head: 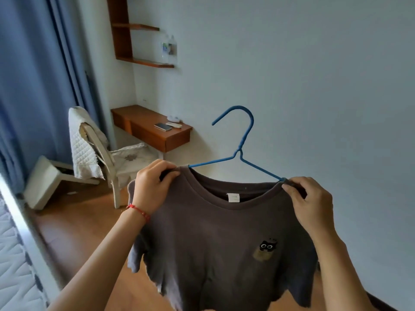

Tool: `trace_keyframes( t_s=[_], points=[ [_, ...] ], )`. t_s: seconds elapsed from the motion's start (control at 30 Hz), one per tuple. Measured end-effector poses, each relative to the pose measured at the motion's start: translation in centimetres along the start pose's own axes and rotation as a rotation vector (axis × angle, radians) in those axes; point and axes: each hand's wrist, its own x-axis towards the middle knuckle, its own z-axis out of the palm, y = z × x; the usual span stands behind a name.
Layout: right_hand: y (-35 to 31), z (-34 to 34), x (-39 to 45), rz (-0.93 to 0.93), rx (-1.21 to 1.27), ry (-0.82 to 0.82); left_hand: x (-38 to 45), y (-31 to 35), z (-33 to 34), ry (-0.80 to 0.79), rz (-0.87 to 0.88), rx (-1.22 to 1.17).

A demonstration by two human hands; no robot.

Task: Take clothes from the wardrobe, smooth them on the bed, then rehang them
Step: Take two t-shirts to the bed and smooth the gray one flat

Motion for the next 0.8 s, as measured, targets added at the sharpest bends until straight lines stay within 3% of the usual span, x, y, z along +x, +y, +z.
trace_keyframes(
  t_s=[0.4, 0.8],
  points=[
    [3.3, 9.9, 12.7, -0.276, 0.242, -0.149, 3.3, -0.2, 2.9, 0.287, -0.15, 0.225],
    [-6.0, 26.2, 18.6, -0.522, 0.501, -0.285, 4.5, -10.0, -2.9, 0.448, -0.315, 0.524]
  ],
)
